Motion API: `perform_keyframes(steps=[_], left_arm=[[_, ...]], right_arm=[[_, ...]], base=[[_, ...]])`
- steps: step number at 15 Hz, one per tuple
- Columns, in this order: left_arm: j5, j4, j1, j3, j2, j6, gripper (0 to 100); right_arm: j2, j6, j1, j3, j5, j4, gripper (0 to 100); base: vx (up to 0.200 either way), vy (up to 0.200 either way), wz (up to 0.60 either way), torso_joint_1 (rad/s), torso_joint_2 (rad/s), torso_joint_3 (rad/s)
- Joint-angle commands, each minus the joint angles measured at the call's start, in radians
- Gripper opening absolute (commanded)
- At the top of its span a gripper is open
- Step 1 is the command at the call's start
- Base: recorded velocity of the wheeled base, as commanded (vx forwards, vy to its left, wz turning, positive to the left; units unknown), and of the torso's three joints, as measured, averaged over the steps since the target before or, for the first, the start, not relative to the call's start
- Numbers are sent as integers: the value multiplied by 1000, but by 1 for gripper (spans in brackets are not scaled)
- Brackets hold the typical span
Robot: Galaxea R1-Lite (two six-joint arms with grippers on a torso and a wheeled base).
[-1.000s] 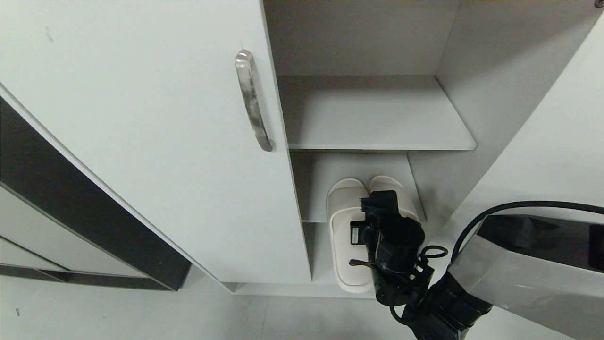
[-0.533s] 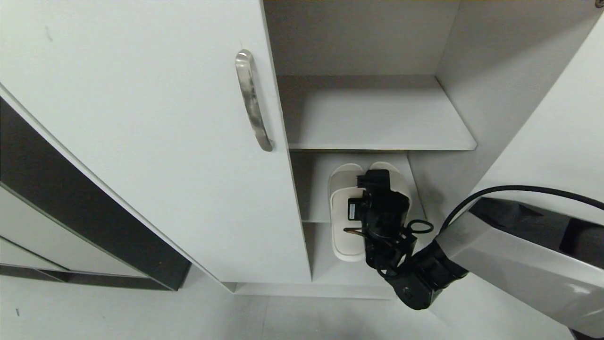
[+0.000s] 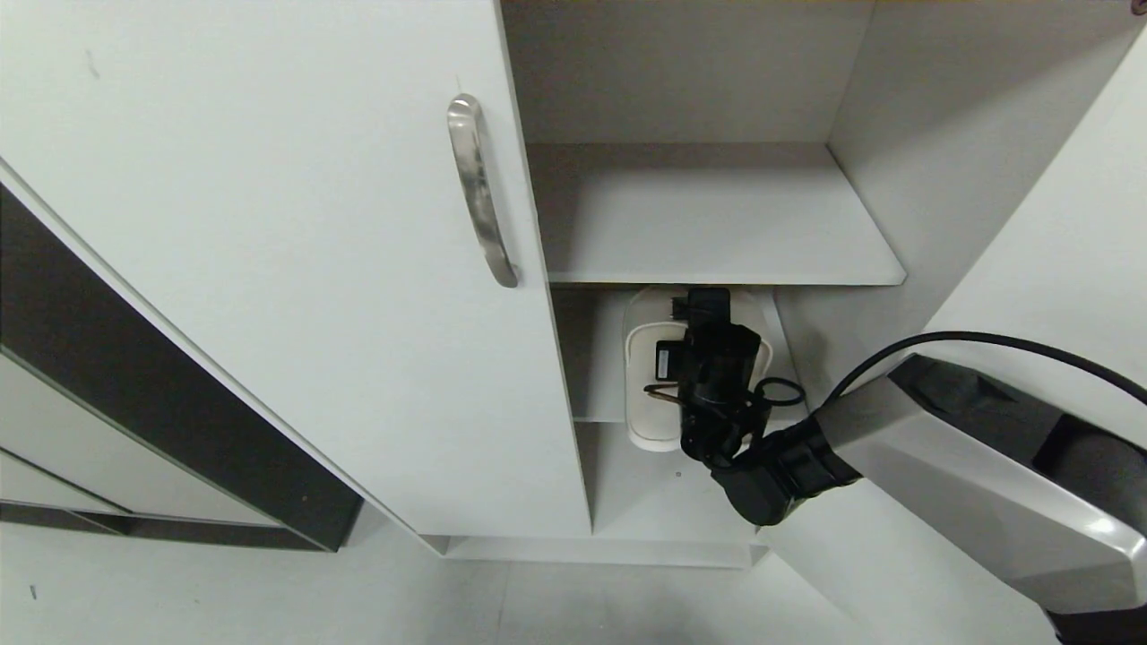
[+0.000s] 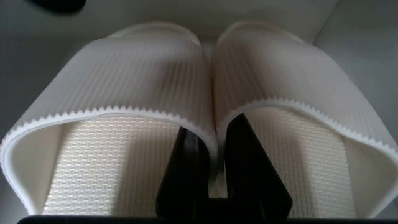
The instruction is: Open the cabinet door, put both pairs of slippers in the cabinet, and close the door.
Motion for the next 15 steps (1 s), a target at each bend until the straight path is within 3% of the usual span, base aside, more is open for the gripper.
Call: perform_keyframes(steps=[1,5,11,12,15], left_arm=[[0,0,0,0,1,0,0],[0,0,0,0,1,-2,0],[2,0,0,0,1,-2,0],[2,0,0,0,1,-3,0],[2,0,0,0,1,-5,0]], right_arm=[[21,-1,-11,-49,-1,14,0],[63,-5,-27,-129,-1,49,0],[71,-5,-36,-140,-1,53,0],[71,-5,-36,-140,-1,53,100],[69,-5,-33,-132,-2,52,100]], base=[[0,0,0,0,0,0],[0,0,0,0,0,0],[0,0,0,0,0,0],[0,0,0,0,0,0],[0,0,0,0,0,0]])
